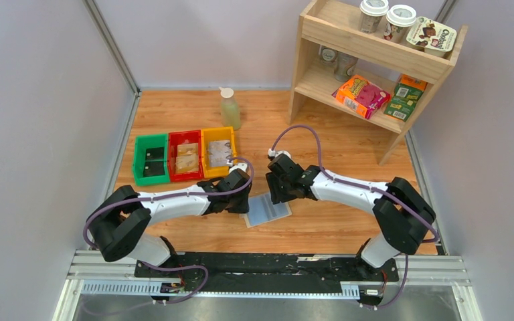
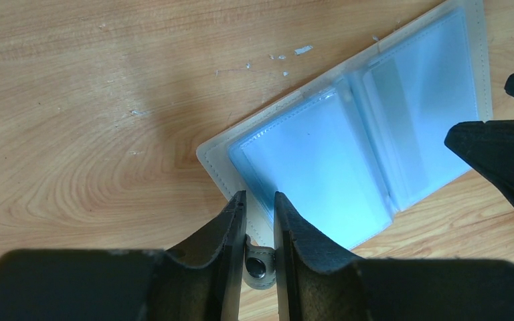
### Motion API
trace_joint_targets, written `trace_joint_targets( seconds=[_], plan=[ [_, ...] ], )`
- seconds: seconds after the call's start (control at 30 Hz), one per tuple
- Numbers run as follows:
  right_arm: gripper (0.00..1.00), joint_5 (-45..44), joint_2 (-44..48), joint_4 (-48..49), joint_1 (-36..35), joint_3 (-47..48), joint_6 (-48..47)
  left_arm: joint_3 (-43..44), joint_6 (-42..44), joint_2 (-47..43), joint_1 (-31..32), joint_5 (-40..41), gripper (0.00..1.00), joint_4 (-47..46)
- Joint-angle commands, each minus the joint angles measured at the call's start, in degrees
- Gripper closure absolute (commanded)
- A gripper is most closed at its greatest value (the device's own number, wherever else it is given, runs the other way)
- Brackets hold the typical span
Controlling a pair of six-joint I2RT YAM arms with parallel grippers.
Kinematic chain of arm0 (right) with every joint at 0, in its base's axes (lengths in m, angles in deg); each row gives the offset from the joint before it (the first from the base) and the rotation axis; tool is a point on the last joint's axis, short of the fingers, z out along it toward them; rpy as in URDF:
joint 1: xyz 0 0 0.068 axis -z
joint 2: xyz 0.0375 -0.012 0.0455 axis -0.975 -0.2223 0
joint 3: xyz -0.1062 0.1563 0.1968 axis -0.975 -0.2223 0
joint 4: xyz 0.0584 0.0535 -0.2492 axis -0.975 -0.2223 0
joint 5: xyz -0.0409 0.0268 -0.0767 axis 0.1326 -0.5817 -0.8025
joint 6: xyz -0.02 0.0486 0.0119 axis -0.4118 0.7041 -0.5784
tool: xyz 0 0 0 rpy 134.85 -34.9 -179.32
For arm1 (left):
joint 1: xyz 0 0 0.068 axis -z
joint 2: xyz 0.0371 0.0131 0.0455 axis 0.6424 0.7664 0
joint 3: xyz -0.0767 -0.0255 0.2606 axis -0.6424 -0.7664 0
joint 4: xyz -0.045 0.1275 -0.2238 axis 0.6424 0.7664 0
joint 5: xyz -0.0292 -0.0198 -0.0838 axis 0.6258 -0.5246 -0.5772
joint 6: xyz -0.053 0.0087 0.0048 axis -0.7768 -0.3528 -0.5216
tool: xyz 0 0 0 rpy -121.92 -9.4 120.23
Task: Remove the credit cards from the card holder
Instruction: Remove the credit card from the card holder.
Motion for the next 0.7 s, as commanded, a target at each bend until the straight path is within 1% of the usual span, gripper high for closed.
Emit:
trace_joint_targets(
  seconds=[0.0, 0.13, 0.33, 0.43, 0.53, 0.57, 0.67],
  plan=[
    [0.54, 0.13, -1.62, 1.08, -0.36, 1.42, 0.02, -0.53, -1.00, 0.23, 0.24, -0.80, 0.72, -1.03],
    [0.54, 0.05, -4.61, 0.30, -0.36, 2.21, 0.46, -0.62, -1.09, 0.49, 0.24, -1.15, 0.72, -1.38],
    [0.55, 0.66, -6.11, -0.32, -0.36, 3.00, 0.46, -0.97, -1.44, 0.40, 0.24, -1.51, 0.72, -2.18],
    [0.59, 2.68, -4.71, 0.55, -0.36, 2.47, 0.20, -1.23, -1.79, 0.58, 0.24, -2.03, 0.72, -3.14],
    [0.59, 4.36, -1.46, 1.87, -0.36, 1.60, 0.20, -1.41, -2.05, 0.84, 0.24, -2.74, 0.72, -4.19],
    [0.59, 6.97, -0.32, 2.05, -0.45, 1.42, 0.37, -1.50, -2.23, 0.84, 0.24, -2.82, 0.72, -4.37],
    [0.58, 9.09, 2.93, 2.57, -0.45, 1.33, 0.55, -1.76, -2.49, 0.76, 0.24, -3.09, 0.72, -4.90]
  ],
)
